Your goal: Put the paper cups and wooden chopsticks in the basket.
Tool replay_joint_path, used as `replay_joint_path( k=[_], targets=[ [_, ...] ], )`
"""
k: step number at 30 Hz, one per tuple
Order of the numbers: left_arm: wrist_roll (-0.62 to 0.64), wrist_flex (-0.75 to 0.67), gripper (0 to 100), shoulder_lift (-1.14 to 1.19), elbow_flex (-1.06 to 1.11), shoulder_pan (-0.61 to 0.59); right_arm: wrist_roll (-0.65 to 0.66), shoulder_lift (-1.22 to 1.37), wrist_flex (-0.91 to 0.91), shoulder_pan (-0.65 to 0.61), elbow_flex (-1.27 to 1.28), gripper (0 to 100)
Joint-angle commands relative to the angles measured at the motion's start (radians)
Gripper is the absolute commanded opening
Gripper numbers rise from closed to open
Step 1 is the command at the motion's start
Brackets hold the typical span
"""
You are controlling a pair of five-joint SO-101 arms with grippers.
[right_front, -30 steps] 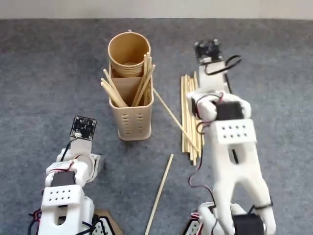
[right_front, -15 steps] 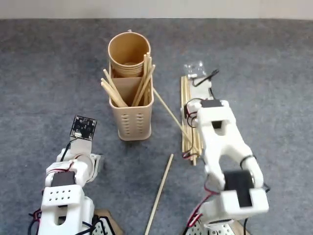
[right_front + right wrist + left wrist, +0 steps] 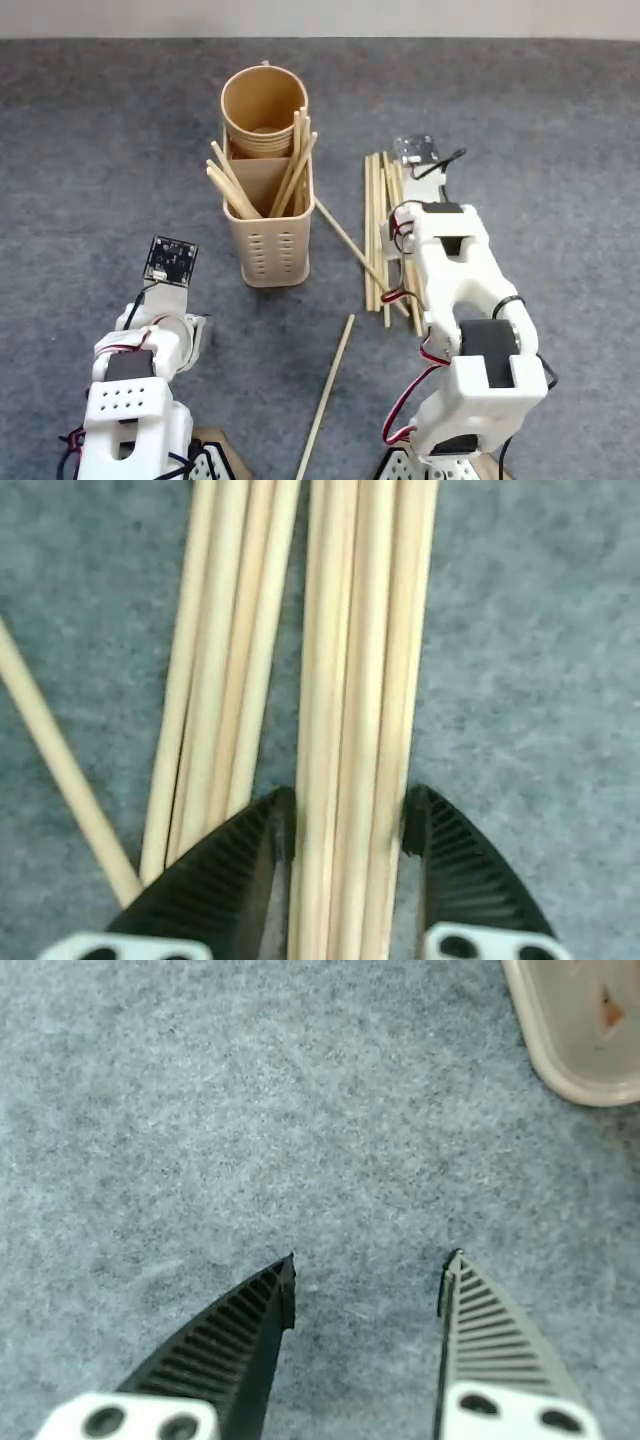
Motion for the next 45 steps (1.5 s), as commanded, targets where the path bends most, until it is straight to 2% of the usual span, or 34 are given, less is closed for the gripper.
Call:
replay_joint_path(
  k=[1, 6, 15, 18, 20, 24, 27, 33, 45],
  targets=[
    [-0.014, -0.012, 26, -0.007, 0.001, 0.015, 0.012, -0.031, -0.013, 0.096, -0.033, 19.5],
    [-0.014, -0.012, 26, -0.007, 0.001, 0.016, 0.084, -0.031, -0.013, 0.117, -0.038, 19.5],
    [-0.014, -0.012, 26, -0.007, 0.001, 0.016, 0.087, 0.140, 0.002, 0.071, -0.062, 18.2],
    [-0.014, -0.012, 26, -0.007, 0.001, 0.016, 0.081, 0.104, 0.163, 0.013, -0.133, 11.3],
    [-0.014, -0.012, 26, -0.007, 0.001, 0.016, 0.083, 0.065, 0.252, -0.059, -0.171, 10.3],
    [-0.014, -0.012, 26, -0.007, 0.001, 0.016, 0.077, -0.005, 0.294, -0.127, -0.179, 10.3],
    [-0.014, -0.012, 26, -0.007, 0.001, 0.016, 0.023, -0.061, 0.292, -0.067, -0.186, 10.3],
    [-0.014, -0.012, 26, -0.007, 0.001, 0.016, 0.018, -0.131, 0.291, 0.051, -0.186, 10.3],
    [-0.014, -0.012, 26, -0.007, 0.001, 0.016, 0.046, 0.019, 0.105, 0.048, -0.116, 10.3]
  ],
)
